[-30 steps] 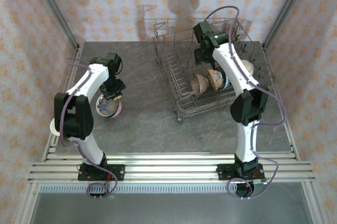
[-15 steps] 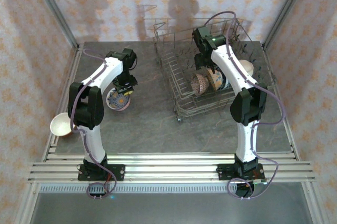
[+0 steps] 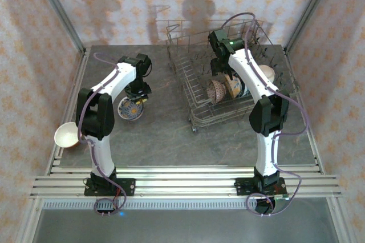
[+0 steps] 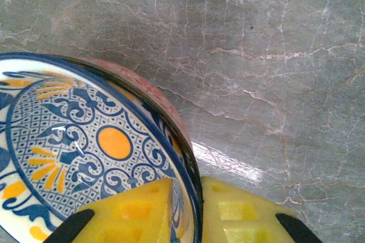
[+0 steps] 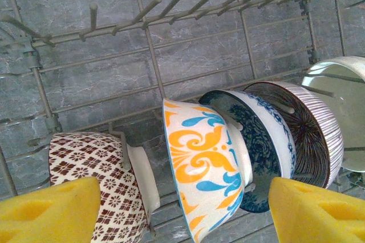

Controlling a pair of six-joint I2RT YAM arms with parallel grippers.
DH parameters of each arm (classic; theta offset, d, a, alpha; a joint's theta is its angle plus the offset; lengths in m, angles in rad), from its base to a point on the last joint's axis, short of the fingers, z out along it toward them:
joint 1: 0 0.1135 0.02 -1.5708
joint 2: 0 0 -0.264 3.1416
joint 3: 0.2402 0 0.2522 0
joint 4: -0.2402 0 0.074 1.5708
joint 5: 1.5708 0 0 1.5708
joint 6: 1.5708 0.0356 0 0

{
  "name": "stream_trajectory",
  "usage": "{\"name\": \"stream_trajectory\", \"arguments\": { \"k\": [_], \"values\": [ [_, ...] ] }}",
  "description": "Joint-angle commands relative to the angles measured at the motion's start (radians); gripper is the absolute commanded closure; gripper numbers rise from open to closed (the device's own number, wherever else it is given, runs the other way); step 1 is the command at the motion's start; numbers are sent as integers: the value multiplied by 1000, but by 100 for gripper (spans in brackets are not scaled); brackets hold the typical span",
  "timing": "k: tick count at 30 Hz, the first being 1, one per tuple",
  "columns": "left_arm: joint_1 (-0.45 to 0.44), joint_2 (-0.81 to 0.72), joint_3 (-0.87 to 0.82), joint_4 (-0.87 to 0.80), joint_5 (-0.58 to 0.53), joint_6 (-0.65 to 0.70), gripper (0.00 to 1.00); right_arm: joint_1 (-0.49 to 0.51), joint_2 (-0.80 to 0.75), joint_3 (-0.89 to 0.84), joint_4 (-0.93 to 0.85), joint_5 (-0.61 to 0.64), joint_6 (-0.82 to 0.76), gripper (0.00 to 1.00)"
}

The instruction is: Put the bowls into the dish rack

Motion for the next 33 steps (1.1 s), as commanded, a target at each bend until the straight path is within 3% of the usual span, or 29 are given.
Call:
{"name": "stream_trajectory", "arguments": {
  "k": [1, 11, 29, 33],
  "values": [
    [-5, -22, -19, -2, -15, -3, 80, 7, -23, -17, 3, 21, 4, 23],
    [-8, -36, -30, -2, -13, -2, 94, 6, -44, -50, 16, 20, 3, 23],
    [-41, -97, -53, -10, -13, 18, 89, 6, -68, -83, 32, 7, 6, 23],
    [-46, -102, -55, -10, -10, 25, 97, 6, -76, -91, 35, 4, 13, 23]
  ]
}}
